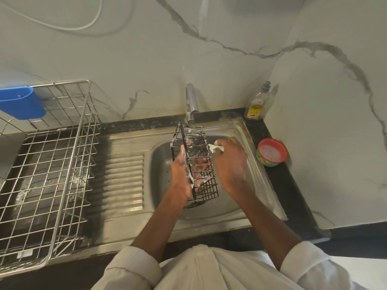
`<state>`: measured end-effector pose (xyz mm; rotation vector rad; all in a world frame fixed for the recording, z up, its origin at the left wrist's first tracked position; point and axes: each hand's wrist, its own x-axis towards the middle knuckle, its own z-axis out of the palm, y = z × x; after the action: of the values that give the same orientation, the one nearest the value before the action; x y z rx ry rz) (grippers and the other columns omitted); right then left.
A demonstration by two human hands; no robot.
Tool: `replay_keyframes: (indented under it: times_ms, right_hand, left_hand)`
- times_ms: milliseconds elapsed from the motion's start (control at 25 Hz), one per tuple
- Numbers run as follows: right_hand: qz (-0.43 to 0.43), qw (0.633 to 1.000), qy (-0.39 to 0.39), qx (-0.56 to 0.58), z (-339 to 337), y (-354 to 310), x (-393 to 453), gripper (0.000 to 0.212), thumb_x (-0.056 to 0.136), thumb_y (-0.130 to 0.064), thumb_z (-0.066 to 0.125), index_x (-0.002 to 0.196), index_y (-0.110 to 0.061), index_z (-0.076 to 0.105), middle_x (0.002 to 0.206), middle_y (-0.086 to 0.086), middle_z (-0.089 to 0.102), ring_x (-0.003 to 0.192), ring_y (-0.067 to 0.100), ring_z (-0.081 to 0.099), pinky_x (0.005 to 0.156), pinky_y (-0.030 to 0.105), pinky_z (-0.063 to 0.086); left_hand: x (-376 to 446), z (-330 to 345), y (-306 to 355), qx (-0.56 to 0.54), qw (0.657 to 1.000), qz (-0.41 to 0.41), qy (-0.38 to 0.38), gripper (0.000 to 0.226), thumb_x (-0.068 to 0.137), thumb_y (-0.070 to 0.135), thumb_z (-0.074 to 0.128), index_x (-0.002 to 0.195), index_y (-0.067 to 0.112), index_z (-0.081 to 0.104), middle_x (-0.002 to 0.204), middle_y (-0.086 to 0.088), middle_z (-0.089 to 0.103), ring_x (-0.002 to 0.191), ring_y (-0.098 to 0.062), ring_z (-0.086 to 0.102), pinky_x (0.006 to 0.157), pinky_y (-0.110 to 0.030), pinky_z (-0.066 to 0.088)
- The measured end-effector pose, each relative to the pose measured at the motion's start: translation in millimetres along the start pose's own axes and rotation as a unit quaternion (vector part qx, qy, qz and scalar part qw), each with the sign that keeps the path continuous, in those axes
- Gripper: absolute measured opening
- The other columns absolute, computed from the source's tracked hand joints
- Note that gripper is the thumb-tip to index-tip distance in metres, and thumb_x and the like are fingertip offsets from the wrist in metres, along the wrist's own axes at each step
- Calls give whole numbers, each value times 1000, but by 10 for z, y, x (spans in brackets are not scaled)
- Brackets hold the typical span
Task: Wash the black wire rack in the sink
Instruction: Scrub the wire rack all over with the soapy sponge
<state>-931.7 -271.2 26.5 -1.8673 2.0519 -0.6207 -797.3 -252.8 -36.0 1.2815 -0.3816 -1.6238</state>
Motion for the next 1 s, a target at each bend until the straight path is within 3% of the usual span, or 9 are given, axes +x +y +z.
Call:
replay_keyframes:
  times_ms: [160, 240, 320, 400, 480, 640, 720, 800, 1000]
  right_hand:
    - [-131, 984, -57, 102, 122, -300, -200, 29, 93, 0, 62, 113, -14, 77, 110, 2, 67, 89, 17, 67, 78, 33, 58]
    - [-116, 979, -54, 157, 102, -219, -164, 27, 92, 0, 68, 111, -17, 78, 103, -4, 70, 77, 7, 67, 65, 22, 58]
    - [-43, 990, -60, 121, 77, -32, -91, 29, 92, -1, 70, 112, -20, 77, 104, -7, 71, 75, 4, 66, 57, 15, 51]
    - [-19, 997, -52, 51, 80, 96, -62, 29, 90, -2, 72, 112, -21, 78, 106, -7, 73, 78, 5, 65, 63, 15, 49]
    - [-74, 993, -54, 71, 118, -10, -136, 31, 87, 0, 74, 110, -21, 79, 107, -6, 75, 84, 8, 68, 73, 24, 57]
    - [-133, 986, -84, 55, 180, -231, -176, 34, 87, 2, 72, 113, -21, 77, 109, -7, 71, 89, 10, 68, 77, 28, 60]
    - [-61, 995, -45, 68, 163, -110, -124, 32, 90, -1, 71, 116, -18, 75, 110, -5, 70, 83, 12, 69, 72, 32, 62]
    - [-24, 998, 4, 52, 128, 53, -137, 30, 93, -1, 67, 117, -16, 75, 113, 0, 70, 81, 16, 69, 71, 33, 62]
    - [-68, 993, -48, 86, 88, -37, -160, 33, 86, 7, 69, 111, -12, 77, 110, 1, 70, 86, 19, 67, 75, 33, 60]
  left_hand:
    - [-19, 54, -44, -36, 999, -28, -9, 62, 103, 65, 46, 94, 15, 83, 75, -7, 65, 59, -21, 57, 47, -24, 43]
    - [-2, 27, -45, -54, 998, -34, -14, 63, 100, 68, 50, 107, 12, 79, 83, -11, 70, 65, -25, 64, 53, -27, 51]
    - [27, -34, -46, -62, 998, -23, -11, 77, 93, 74, 56, 130, 8, 71, 107, -21, 73, 87, -34, 71, 80, -44, 60]
    - [71, -85, -70, -50, 999, -14, 1, 84, 86, 79, 60, 145, 19, 64, 126, -25, 69, 106, -39, 67, 97, -61, 52]
    - [98, -90, -102, -51, 998, -18, 15, 82, 86, 78, 64, 145, 21, 65, 128, -23, 70, 108, -39, 67, 95, -57, 55]
    - [11, -31, -78, -68, 998, -18, 1, 53, 101, 64, 54, 106, 18, 81, 89, -11, 69, 70, -24, 65, 61, -31, 52]
    - [-34, 10, -47, -65, 998, -8, -16, 53, 103, 63, 49, 121, 22, 78, 100, -18, 75, 81, -30, 72, 77, -41, 61]
    - [-61, 31, -8, -54, 998, 1, -22, 48, 102, 66, 48, 122, 34, 78, 113, -21, 74, 98, -35, 70, 95, -56, 54]
    - [-45, 43, -55, -83, 996, 0, -22, 55, 104, 62, 49, 123, 19, 78, 101, -16, 75, 84, -31, 69, 75, -41, 55]
